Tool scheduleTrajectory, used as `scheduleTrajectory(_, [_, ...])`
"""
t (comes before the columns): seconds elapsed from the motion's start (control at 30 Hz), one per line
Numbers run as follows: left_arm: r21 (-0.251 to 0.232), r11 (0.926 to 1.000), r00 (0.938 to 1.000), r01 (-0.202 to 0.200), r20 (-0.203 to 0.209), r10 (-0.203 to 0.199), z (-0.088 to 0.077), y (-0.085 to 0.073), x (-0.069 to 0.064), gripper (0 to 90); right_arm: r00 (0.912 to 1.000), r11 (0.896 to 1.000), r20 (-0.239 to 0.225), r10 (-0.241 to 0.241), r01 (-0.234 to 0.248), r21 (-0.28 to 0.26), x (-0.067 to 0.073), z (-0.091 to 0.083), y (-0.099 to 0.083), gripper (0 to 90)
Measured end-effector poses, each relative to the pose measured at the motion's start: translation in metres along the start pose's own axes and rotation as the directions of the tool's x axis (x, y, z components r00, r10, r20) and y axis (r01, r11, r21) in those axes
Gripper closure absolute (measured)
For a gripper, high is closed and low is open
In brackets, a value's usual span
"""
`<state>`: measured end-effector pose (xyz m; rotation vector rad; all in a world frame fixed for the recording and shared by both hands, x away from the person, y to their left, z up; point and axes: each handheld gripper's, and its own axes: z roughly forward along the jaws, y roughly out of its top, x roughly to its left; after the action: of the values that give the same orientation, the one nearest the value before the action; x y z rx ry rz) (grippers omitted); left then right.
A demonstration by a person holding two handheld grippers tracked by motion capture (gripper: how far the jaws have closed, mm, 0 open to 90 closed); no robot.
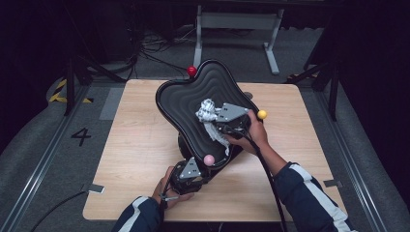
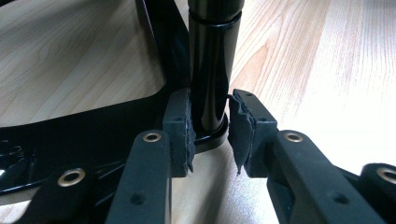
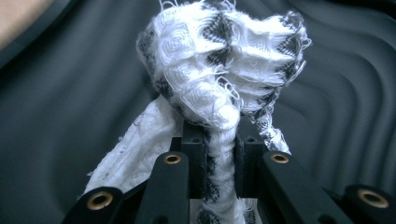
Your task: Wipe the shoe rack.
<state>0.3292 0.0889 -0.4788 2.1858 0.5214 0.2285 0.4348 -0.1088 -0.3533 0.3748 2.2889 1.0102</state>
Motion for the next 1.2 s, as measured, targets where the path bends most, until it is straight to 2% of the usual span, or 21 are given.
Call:
scheduleTrajectory(0.07, [0.000, 1.0000, 1.0000, 0.000, 0.000, 0.000, 0.000, 0.000, 0.000, 69.1, 0.9992, 1.000, 0.038, 0.011, -0.012, 0.028, -0.010, -0.001, -0.008, 78.5])
scheduleTrajectory(0.13, [0.000, 1.0000, 1.0000, 0.001, -0.001, -0.001, 0.000, 0.000, 0.000, 69.1, 0.9986, 0.999, 0.049, 0.017, -0.019, 0.036, -0.014, -0.001, -0.011, 78.5])
scheduleTrajectory(0.17, [-0.001, 1.0000, 1.0000, 0.001, 0.000, -0.001, 0.000, 0.000, 0.000, 69.1, 0.9964, 0.998, 0.077, 0.036, -0.040, 0.057, -0.022, -0.002, -0.017, 78.6])
scheduleTrajectory(0.23, [-0.003, 1.0000, 1.0000, 0.002, 0.000, -0.002, 0.000, 0.000, 0.000, 69.1, 0.9941, 0.996, 0.093, 0.057, -0.063, 0.069, -0.029, -0.002, -0.022, 78.6])
scheduleTrajectory(0.27, [-0.003, 1.0000, 1.0000, 0.002, 0.000, -0.002, 0.000, 0.000, 0.000, 69.1, 0.9941, 0.996, 0.093, 0.057, -0.063, 0.069, -0.029, -0.002, -0.022, 78.6])
scheduleTrajectory(0.4, [-0.002, 1.0000, 1.0000, 0.002, 0.000, -0.002, 0.000, 0.000, 0.000, 69.1, 0.9860, 0.990, 0.133, 0.100, -0.112, 0.081, -0.041, -0.003, -0.032, 78.7])
scheduleTrajectory(0.53, [-0.001, 1.0000, 1.0000, 0.000, 0.000, 0.000, 0.000, 0.000, 0.000, 69.0, 0.9801, 0.987, 0.172, 0.099, -0.119, 0.111, -0.048, -0.004, -0.038, 78.6])
scheduleTrajectory(0.6, [0.000, 1.0000, 1.0000, -0.002, 0.001, 0.002, 0.000, 0.000, 0.000, 69.0, 0.9774, 0.984, 0.177, 0.116, -0.137, 0.111, -0.052, -0.005, -0.042, 78.5])
scheduleTrajectory(0.77, [-0.004, 1.0000, 1.0000, -0.003, 0.001, 0.003, 0.000, 0.000, 0.001, 69.1, 0.9730, 0.982, 0.203, 0.109, -0.137, 0.130, -0.055, -0.006, -0.046, 78.3])
scheduleTrajectory(0.93, [-0.005, 1.0000, 1.0000, -0.002, 0.001, 0.002, 0.000, 0.000, 0.000, 69.0, 0.9676, 0.977, 0.212, 0.137, -0.167, 0.130, -0.061, -0.007, -0.053, 78.3])
scheduleTrajectory(1.2, [-0.005, 1.0000, 1.0000, 0.001, 0.000, -0.001, 0.000, 0.000, 0.001, 69.1, 0.9662, 0.976, 0.210, 0.150, -0.179, 0.127, -0.062, -0.008, -0.056, 78.6])
